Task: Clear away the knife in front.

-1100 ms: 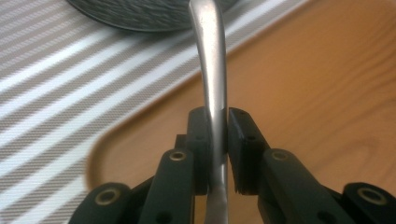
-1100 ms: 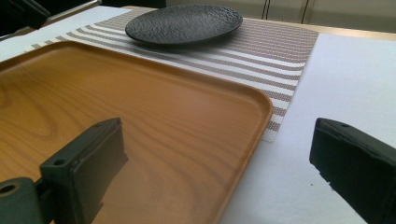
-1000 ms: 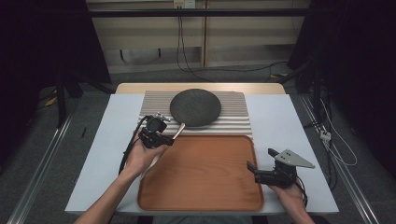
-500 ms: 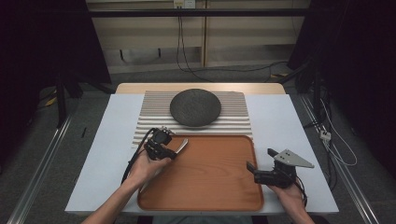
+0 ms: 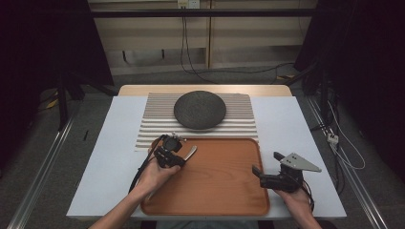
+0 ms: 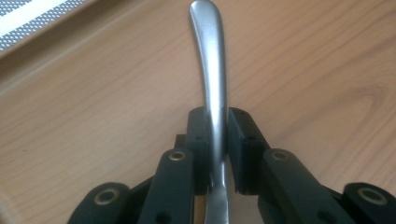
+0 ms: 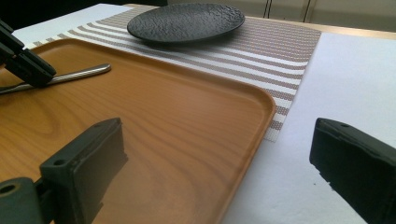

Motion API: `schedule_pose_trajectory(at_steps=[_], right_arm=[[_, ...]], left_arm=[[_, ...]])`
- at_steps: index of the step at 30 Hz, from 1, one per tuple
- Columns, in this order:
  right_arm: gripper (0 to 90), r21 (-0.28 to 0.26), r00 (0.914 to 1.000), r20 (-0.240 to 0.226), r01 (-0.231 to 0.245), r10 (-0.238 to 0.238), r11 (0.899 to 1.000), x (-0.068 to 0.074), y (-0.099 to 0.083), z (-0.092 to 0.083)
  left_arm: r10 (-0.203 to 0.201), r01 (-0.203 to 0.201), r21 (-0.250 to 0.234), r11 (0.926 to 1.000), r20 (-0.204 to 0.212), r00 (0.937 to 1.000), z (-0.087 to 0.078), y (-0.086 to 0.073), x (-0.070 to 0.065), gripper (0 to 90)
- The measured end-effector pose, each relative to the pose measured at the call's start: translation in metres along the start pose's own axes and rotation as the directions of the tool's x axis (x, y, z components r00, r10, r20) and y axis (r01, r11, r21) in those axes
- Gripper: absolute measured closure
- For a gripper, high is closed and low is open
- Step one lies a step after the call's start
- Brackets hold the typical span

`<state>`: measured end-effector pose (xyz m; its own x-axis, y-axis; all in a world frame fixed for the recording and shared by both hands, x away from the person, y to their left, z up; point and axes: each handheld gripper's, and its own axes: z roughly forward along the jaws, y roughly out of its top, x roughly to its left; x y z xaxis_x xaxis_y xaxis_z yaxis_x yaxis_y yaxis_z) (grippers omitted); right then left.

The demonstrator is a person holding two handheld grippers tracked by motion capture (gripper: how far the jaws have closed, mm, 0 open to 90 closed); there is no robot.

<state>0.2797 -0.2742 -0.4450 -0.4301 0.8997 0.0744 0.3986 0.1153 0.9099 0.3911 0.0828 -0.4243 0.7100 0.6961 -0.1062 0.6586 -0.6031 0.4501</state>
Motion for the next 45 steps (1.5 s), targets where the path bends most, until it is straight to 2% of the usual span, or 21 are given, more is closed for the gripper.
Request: schedule_pose_trajectory(at_steps=[3, 8, 17, 18, 27, 29, 31, 33, 36, 37, 39, 40, 42, 43, 45], right_arm=[[3.1, 0.0, 1.0, 0.001, -0.001, 0.001, 1.0, 0.0, 0.0, -0.001], [3.1, 0.0, 1.0, -0.001, 0.002, -0.002, 1.0, 0.0, 0.0, -0.002], [3.1, 0.0, 1.0, -0.002, 0.003, -0.003, 1.0, 0.0, -0.001, -0.002], [3.1, 0.001, 1.0, -0.002, 0.004, -0.004, 1.0, 0.0, -0.001, -0.002], [3.1, 0.0, 1.0, -0.007, 0.003, -0.003, 1.0, 0.001, -0.001, -0.003], [3.1, 0.001, 1.0, -0.006, 0.002, -0.002, 1.0, 0.0, -0.001, -0.003], [3.1, 0.0, 1.0, -0.005, -0.005, 0.005, 1.0, -0.001, -0.001, -0.002], [3.1, -0.001, 1.0, 0.0, -0.009, 0.009, 1.0, -0.002, -0.002, -0.002], [3.1, -0.001, 0.9999, 0.003, -0.013, 0.013, 1.0, -0.003, -0.002, -0.003], [3.1, -0.003, 0.9999, 0.002, -0.012, 0.012, 1.0, -0.004, -0.002, -0.003], [3.1, -0.002, 1.0, 0.002, -0.01, 0.01, 1.0, -0.004, -0.001, -0.003], [3.1, -0.002, 1.0, 0.0, -0.007, 0.007, 1.0, -0.003, -0.001, -0.003], [3.1, -0.002, 1.0, 0.0, -0.005, 0.005, 1.0, -0.002, -0.001, -0.002], [3.1, -0.002, 1.0, -0.003, -0.002, 0.002, 1.0, -0.001, -0.001, -0.002], [3.1, -0.002, 1.0, -0.005, 0.005, -0.005, 1.0, 0.0, 0.0, -0.002]], left_arm=[[-0.001, 0.001, -0.002, 1.0, 0.001, 1.0, 0.0, -0.001, -0.001, 79.5], [-0.028, 0.028, -0.016, 0.9995, 0.007, 0.9996, -0.001, -0.005, -0.001, 79.4], [-0.03, 0.03, -0.015, 0.9994, 0.012, 0.9995, -0.003, -0.008, -0.001, 79.4], [-0.042, 0.042, -0.013, 0.999, 0.018, 0.999, -0.003, -0.009, -0.001, 79.4], [-0.053, 0.052, 0.005, 0.9986, 0.051, 0.9973, -0.007, -0.012, 0.005, 79.0], [-0.053, 0.054, -0.008, 0.9985, 0.071, 0.9961, -0.007, -0.013, 0.006, 78.0], [-0.041, 0.044, -0.036, 0.9984, 0.088, 0.9952, -0.009, -0.012, 0.008, 68.9], [-0.005, 0.008, -0.057, 0.9984, 0.061, 0.9981, -0.011, -0.01, 0.007, 59.8], [0.046, -0.04, -0.107, 0.9934, 0.055, 0.9974, -0.011, -0.007, 0.003, 50.2], [0.059, -0.056, -0.124, 0.9907, 0.026, 0.9979, -0.01, -0.007, 0.001, 44.2], [0.118, -0.118, -0.141, 0.983, -0.013, 0.993, -0.008, -0.006, -0.002, 27.9], [0.119, -0.123, -0.133, 0.9835, -0.036, 0.9922, -0.006, -0.006, -0.003, 22.7], [0.11, -0.114, -0.135, 0.9842, -0.032, 0.9934, -0.003, -0.006, -0.004, 12.7], [0.104, -0.109, -0.146, 0.9832, -0.04, 0.9938, -0.003, -0.007, -0.006, 10.5], [0.128, -0.129, -0.185, 0.9742, -0.014, 0.9916, -0.005, -0.009, -0.008, 9.4]])
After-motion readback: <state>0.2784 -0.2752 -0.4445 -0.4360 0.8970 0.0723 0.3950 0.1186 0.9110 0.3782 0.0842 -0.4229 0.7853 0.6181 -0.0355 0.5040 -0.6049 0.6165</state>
